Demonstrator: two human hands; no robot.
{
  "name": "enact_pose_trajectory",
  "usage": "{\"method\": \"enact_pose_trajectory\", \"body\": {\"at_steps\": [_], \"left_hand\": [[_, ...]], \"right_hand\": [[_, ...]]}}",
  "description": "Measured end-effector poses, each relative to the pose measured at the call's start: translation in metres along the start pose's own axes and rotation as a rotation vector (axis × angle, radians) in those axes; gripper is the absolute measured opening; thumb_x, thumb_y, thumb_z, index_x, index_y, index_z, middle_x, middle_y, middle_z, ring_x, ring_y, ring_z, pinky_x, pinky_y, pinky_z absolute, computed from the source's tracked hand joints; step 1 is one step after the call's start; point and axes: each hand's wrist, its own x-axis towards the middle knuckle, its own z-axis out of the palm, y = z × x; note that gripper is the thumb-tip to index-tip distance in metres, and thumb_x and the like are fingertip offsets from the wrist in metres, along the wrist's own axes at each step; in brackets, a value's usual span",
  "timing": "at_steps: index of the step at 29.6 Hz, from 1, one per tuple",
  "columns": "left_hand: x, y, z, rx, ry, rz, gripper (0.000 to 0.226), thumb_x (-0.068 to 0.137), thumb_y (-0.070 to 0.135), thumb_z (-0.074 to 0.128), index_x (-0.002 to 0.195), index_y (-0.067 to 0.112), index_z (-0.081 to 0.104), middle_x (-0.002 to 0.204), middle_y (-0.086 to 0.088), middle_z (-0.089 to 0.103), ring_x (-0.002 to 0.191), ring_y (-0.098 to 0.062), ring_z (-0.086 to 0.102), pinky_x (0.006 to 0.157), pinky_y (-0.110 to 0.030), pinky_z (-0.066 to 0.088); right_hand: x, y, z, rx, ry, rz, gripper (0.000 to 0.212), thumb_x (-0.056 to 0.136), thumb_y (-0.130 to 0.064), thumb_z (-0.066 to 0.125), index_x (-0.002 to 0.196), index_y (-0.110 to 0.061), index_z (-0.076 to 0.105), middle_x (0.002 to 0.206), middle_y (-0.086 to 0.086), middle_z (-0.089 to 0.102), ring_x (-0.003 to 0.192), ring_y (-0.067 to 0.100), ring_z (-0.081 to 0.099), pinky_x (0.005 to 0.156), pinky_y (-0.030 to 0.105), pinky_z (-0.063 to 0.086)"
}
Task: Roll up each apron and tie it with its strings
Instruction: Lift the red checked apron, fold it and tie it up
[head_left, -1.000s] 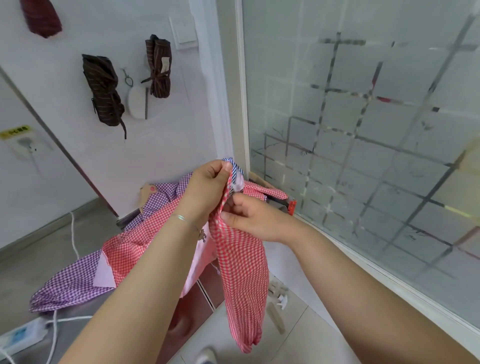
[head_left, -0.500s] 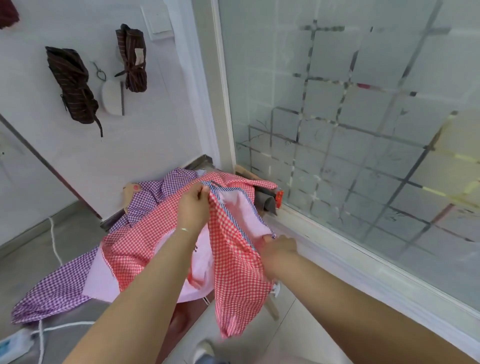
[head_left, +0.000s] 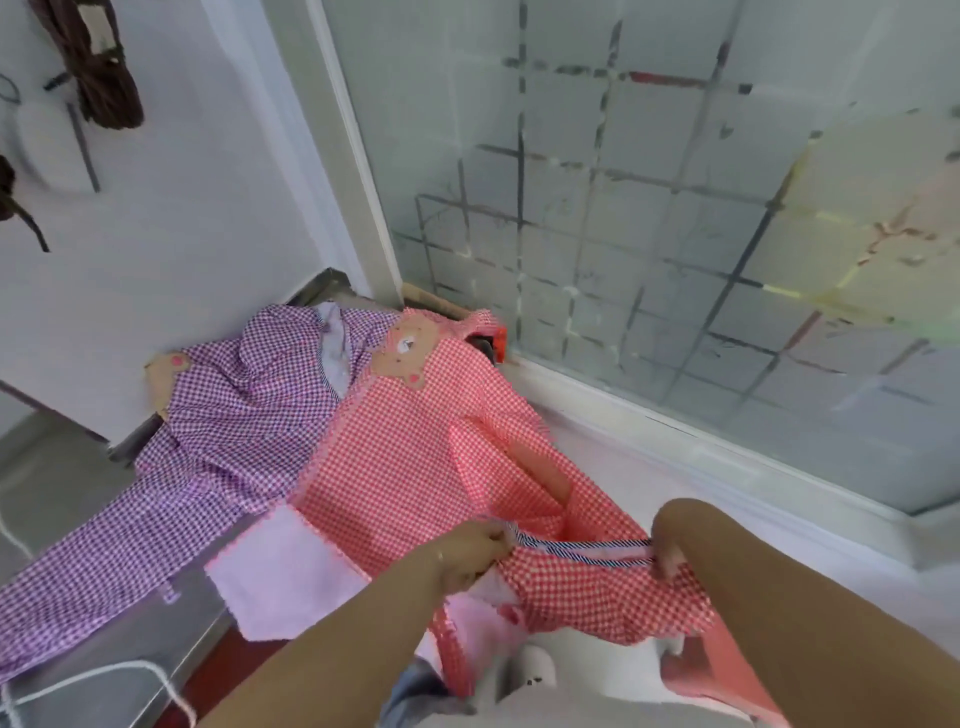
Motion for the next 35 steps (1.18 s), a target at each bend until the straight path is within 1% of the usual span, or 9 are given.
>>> {"method": "enact_pose_trajectory", "body": {"at_steps": [6, 11, 15, 19, 22, 24, 29, 32, 35], "left_hand": [[0.02, 0.015, -0.012, 0.143, 0.131, 0.069, 0.022, 0.094, 0.022, 0.055, 0.074, 0.017, 0.063, 0.076, -0.007, 0.057, 0.065, -0.016, 0.05, 0.06, -0.032, 0.042], [0.027, 0.009, -0.043, 0.108, 0.364, 0.045, 0.019, 0.096, 0.013, 0.05, 0.095, 0.006, 0.067, 0.096, -0.016, 0.066, 0.086, -0.022, 0.058, 0.084, -0.04, 0.051], [0.025, -0.003, -0.063, 0.085, 0.693, 0.005, 0.025, 0.096, 0.016, 0.051, 0.106, 0.004, 0.071, 0.106, -0.017, 0.069, 0.1, -0.032, 0.064, 0.091, -0.035, 0.048], [0.018, -0.017, -0.08, -0.214, 0.896, 0.047, 0.024, 0.098, 0.013, 0.047, 0.11, 0.005, 0.067, 0.106, -0.015, 0.068, 0.094, -0.031, 0.063, 0.091, -0.04, 0.05], [0.013, -0.014, -0.083, -0.301, 1.01, 0.121, 0.024, 0.1, 0.014, 0.041, 0.091, 0.007, 0.062, 0.093, -0.015, 0.065, 0.089, -0.032, 0.06, 0.085, -0.038, 0.048], [0.008, -0.005, -0.084, -0.32, 1.07, 0.189, 0.028, 0.1, 0.016, 0.04, 0.083, 0.002, 0.058, 0.08, -0.015, 0.059, 0.079, -0.03, 0.055, 0.075, -0.037, 0.044], [-0.015, 0.031, -0.082, -0.063, 1.058, 0.457, 0.031, 0.102, 0.025, 0.04, 0.093, 0.003, 0.06, 0.079, -0.005, 0.057, 0.074, -0.017, 0.052, 0.062, -0.027, 0.038], [-0.033, 0.061, -0.074, 0.093, 0.943, 0.586, 0.026, 0.102, 0.023, 0.042, 0.086, 0.011, 0.058, 0.071, 0.002, 0.054, 0.066, -0.009, 0.051, 0.055, -0.018, 0.034], [-0.051, 0.092, -0.066, 0.241, 0.896, 0.679, 0.031, 0.101, 0.023, 0.045, 0.07, 0.025, 0.049, 0.061, 0.008, 0.048, 0.055, -0.003, 0.043, 0.048, -0.013, 0.029]], "right_hand": [[0.022, 0.002, 0.018, 0.229, 0.079, 0.005, 0.051, 0.101, -0.036, 0.043, 0.14, -0.003, 0.045, 0.129, 0.015, 0.056, 0.108, 0.024, 0.054, 0.108, 0.036, 0.038], [0.034, -0.006, -0.008, 0.402, 0.308, -0.067, 0.043, 0.094, -0.04, 0.048, 0.131, -0.02, 0.056, 0.099, 0.006, 0.059, 0.095, 0.024, 0.057, 0.092, 0.033, 0.046], [0.02, -0.026, -0.03, 0.449, 0.45, -0.174, 0.036, 0.094, -0.036, 0.049, 0.11, -0.01, 0.066, 0.09, 0.003, 0.06, 0.083, 0.021, 0.055, 0.079, 0.028, 0.047], [-0.005, -0.037, -0.039, 0.371, 0.906, -0.338, 0.036, 0.094, -0.05, 0.045, 0.096, -0.022, 0.067, 0.089, 0.001, 0.066, 0.082, 0.023, 0.06, 0.067, 0.031, 0.045], [-0.008, -0.041, -0.04, 0.275, 1.414, -0.459, 0.044, 0.09, -0.053, 0.042, 0.07, -0.021, 0.065, 0.068, -0.003, 0.06, 0.056, 0.022, 0.058, 0.051, 0.025, 0.042], [-0.009, -0.036, -0.044, 0.269, 1.52, -0.501, 0.04, 0.089, -0.047, 0.047, 0.063, -0.02, 0.063, 0.062, -0.004, 0.056, 0.05, 0.019, 0.054, 0.049, 0.022, 0.039], [-0.022, -0.024, -0.067, 0.711, 1.368, -0.212, 0.026, 0.095, -0.036, 0.043, 0.097, -0.018, 0.062, 0.092, 0.006, 0.064, 0.086, 0.028, 0.06, 0.067, 0.032, 0.044], [-0.029, -0.019, -0.081, 0.875, 1.308, -0.07, 0.023, 0.093, -0.02, 0.052, 0.114, -0.02, 0.061, 0.118, 0.007, 0.053, 0.108, 0.029, 0.053, 0.086, 0.036, 0.044], [-0.063, -0.036, -0.103, 0.949, 1.505, -0.322, 0.023, 0.095, -0.029, 0.055, 0.114, -0.022, 0.066, 0.122, -0.001, 0.055, 0.112, 0.018, 0.048, 0.096, 0.035, 0.037]]}}
